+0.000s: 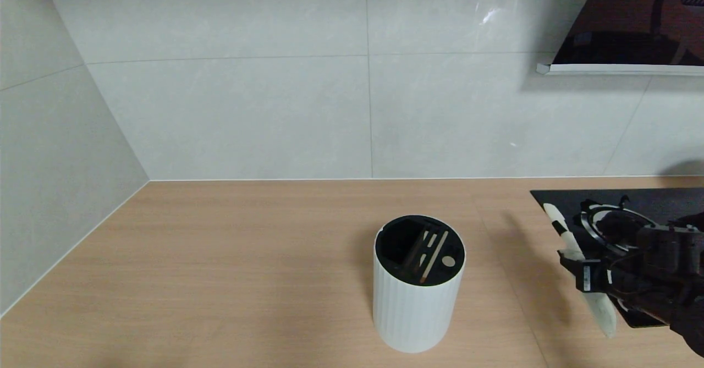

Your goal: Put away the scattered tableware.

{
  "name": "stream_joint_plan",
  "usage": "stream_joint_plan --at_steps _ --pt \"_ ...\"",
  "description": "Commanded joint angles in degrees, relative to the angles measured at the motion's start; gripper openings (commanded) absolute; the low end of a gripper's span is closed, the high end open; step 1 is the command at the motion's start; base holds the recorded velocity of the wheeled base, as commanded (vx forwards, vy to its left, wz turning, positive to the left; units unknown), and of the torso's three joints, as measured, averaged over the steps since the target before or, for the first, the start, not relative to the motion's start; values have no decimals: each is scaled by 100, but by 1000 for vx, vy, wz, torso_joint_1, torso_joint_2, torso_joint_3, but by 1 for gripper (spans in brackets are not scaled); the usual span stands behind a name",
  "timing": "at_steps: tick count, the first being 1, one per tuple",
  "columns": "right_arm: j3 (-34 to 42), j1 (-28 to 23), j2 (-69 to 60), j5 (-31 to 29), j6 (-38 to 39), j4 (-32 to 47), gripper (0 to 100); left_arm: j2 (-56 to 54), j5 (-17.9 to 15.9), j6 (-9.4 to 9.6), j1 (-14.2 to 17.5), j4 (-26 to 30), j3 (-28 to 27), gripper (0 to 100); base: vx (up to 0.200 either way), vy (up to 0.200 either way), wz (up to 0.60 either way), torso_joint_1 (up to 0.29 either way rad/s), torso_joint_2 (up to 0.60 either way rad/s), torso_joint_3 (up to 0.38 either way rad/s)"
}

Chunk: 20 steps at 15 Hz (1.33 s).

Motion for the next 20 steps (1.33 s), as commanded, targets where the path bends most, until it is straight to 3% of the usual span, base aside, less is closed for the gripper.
stream_joint_plan --at_steps 1,4,6,8,10,12,14,15,17,18,19,20 --pt "-76 337 -1230 -34 -1 268 0 2 -5 40 0 -2 0 100 0 0 0 0 0 0" --pt "-436 891 -1907 -157 7 866 0 64 -76 347 -9 -2 -35 100 0 0 0 0 0 0" --pt "-594 1339 -2372 -306 16 1156 0 785 -788 391 -44 95 -1134 100 0 0 0 0 0 0" --pt "-955 1770 -2812 -324 16 1595 0 2709 -1886 347 -44 165 -2364 100 0 0 0 0 0 0" --pt "-1280 2007 -2997 -315 25 1894 0 4502 -2765 321 -158 -2 -3463 100 0 0 0 0 0 0" --pt "-1333 2244 -3040 -324 34 1921 0 5909 -2888 -4 -1028 -459 -4298 100 0 0 0 0 0 0" --pt "-1315 2552 -3216 -324 34 1956 0 6946 -2897 -831 -2021 -1259 -4649 100 0 0 0 0 0 0" --pt "-1315 2754 -3260 -324 95 1991 0 7596 -2906 -1182 -2505 -1918 -4746 100 0 0 0 0 0 0" --pt "-1297 3123 -3260 -324 218 2105 0 8853 -2985 -1252 -2953 -3544 -4764 100 0 0 0 0 0 0" --pt "-1297 3264 -3234 -315 306 2193 0 9363 -3046 -1332 -3173 -4080 -4834 100 0 0 0 0 0 0" --pt "-1297 3413 -3111 -315 465 2211 0 9837 -3046 -1534 -3437 -4282 -5115 100 0 0 0 0 0 0" --pt "-1297 3475 -3067 -315 544 2211 0 10163 -3046 -1876 -3656 -4273 -5484 100 0 0 0 0 0 0"
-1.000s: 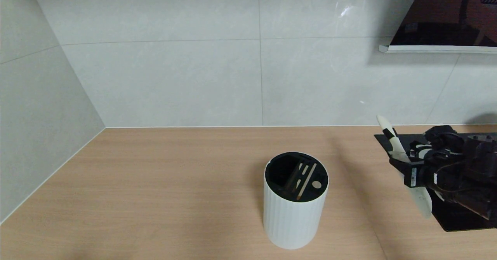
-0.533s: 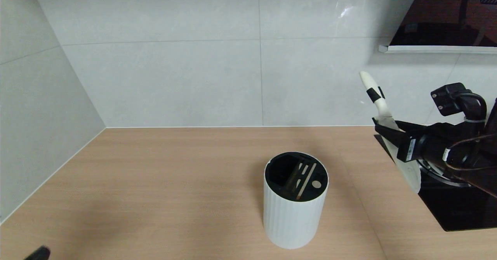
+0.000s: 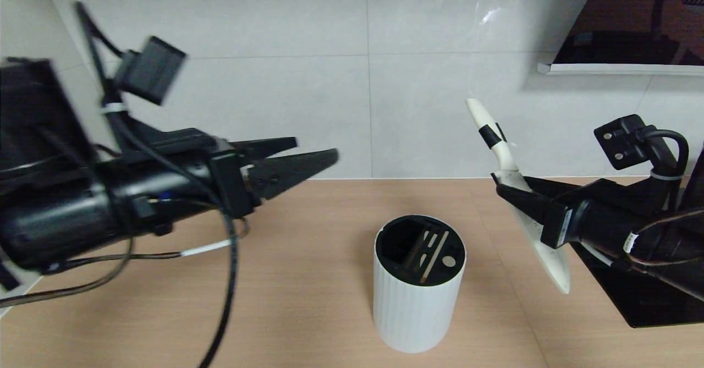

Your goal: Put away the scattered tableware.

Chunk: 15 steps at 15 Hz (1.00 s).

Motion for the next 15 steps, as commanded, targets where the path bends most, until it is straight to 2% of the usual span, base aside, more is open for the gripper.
stream_joint_plan --at_steps 1,3,5,8,10,12,13,15 --pt "10 241 103 9 37 -2 0 1975 -111 -766 -968 -690 -1011 100 0 0 0 0 0 0" --pt "36 391 85 9 125 -2 0 2362 -111 -837 -1038 -690 -1415 100 0 0 0 0 0 0" --pt "45 593 112 9 195 -2 0 2687 -94 -837 -1082 -708 -1600 100 0 0 0 0 0 0" --pt "36 619 208 36 309 -28 0 2836 -76 -845 -1108 -717 -1758 100 0 0 0 0 0 0" --pt "10 628 252 36 336 -28 0 2836 -32 -977 -1275 -726 -1846 100 0 0 0 0 0 0" --pt "10 637 261 36 485 -37 0 2995 161 -1012 -1363 -726 -2092 100 0 0 0 0 0 0" --pt "10 663 261 36 494 -37 0 3144 407 -1012 -1390 -726 -2347 100 0 0 0 0 0 0" --pt "1 690 261 36 494 -37 0 3223 522 -1012 -1425 -796 -2496 100 0 0 0 0 0 0"
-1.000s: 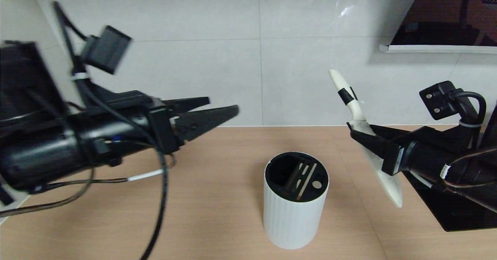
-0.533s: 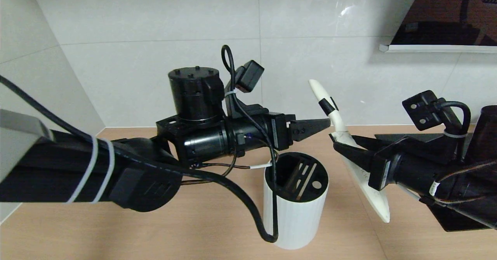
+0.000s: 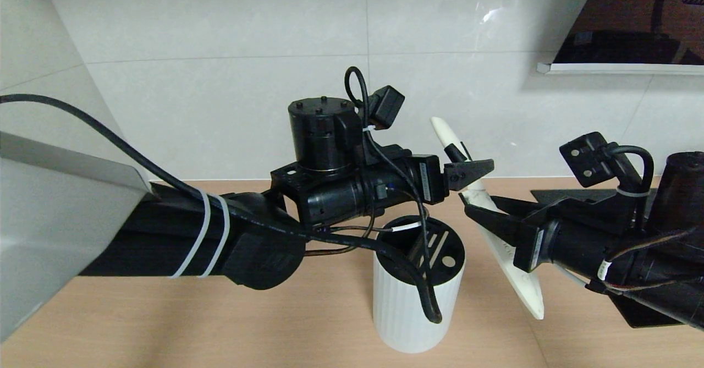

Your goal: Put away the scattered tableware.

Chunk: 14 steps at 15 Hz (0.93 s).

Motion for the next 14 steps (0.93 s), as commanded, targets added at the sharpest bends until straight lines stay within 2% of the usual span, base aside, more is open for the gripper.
stream_joint_plan --at_steps 1,14 --pt "-4 11 22 0 -1 -3 0 135 10 3 -46 -57 -119 100 0 0 0 0 0 0" --pt "31 151 22 0 34 -3 0 258 10 3 -55 -57 -374 100 0 0 0 0 0 0"
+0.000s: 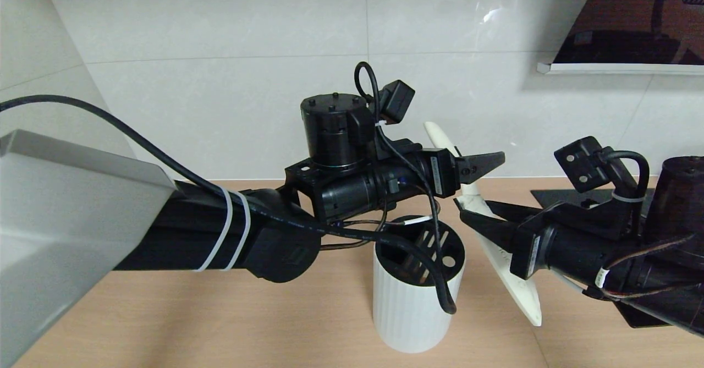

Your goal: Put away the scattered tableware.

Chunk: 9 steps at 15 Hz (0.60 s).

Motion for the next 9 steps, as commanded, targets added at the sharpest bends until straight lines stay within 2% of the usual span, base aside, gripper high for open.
stream_joint_plan --at_steps 1,9 --pt "-2 9 11 0 1 -3 0 31 1 -2 4 -5 -11 0 0 0 0 0 0 0" --pt "7 9 11 0 -7 -3 0 -21 1 -2 -4 4 -20 0 0 0 0 0 0 0"
